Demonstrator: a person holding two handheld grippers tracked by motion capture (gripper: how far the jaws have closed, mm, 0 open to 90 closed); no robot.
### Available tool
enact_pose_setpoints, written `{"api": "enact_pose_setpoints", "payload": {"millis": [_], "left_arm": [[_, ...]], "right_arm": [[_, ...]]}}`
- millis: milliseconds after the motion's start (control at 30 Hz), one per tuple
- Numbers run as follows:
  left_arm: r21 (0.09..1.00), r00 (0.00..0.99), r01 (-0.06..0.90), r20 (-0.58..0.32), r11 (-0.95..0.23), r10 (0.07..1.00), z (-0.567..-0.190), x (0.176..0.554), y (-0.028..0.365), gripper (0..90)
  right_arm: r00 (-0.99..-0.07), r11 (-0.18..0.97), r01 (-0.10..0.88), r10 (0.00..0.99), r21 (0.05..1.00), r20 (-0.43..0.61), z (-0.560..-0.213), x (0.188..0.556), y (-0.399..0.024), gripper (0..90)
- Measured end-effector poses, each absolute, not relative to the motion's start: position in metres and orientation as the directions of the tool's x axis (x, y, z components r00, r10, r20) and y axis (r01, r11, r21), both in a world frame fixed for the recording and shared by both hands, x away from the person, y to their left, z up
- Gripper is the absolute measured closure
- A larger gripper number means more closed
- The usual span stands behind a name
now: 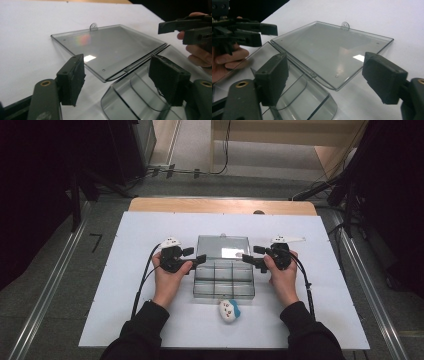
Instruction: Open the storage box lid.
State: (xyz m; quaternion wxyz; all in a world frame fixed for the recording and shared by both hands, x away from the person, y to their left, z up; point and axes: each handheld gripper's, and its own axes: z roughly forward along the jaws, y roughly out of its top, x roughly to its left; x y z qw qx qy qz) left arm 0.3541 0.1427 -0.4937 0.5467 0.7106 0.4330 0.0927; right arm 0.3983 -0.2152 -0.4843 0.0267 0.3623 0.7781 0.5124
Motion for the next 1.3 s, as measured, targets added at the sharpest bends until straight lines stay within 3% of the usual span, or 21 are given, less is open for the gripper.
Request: {"api": "enact_pose_setpoints", "payload": {"millis": [233,600,733,1300], "left_arm": [[0.871,0.657,0.489,-0.330,-0.050,0.678,-0.482,0.338,0.144,14.6],[0.894,0.709,0.441,-0.294,-0.076,0.641,-0.475,0.312,0.150,0.6],[0.899,0.718,0.431,-0.286,-0.083,0.635,-0.474,0.303,0.154,0.5],[0.903,0.731,0.417,-0.267,-0.101,0.629,-0.480,0.274,0.162,0.0]], "right_arm": [[-0.786,0.295,0.498,0.550,0.815,0.281,-0.473,0.384,-0.211,8.9],[-0.836,0.375,0.424,0.511,0.825,0.198,-0.464,0.351,-0.208,6.4],[-0.843,0.392,0.403,0.511,0.827,0.169,-0.463,0.340,-0.209,0.3],[-0.838,0.415,0.381,0.533,0.826,0.118,-0.463,0.302,-0.216,0.0]]}}
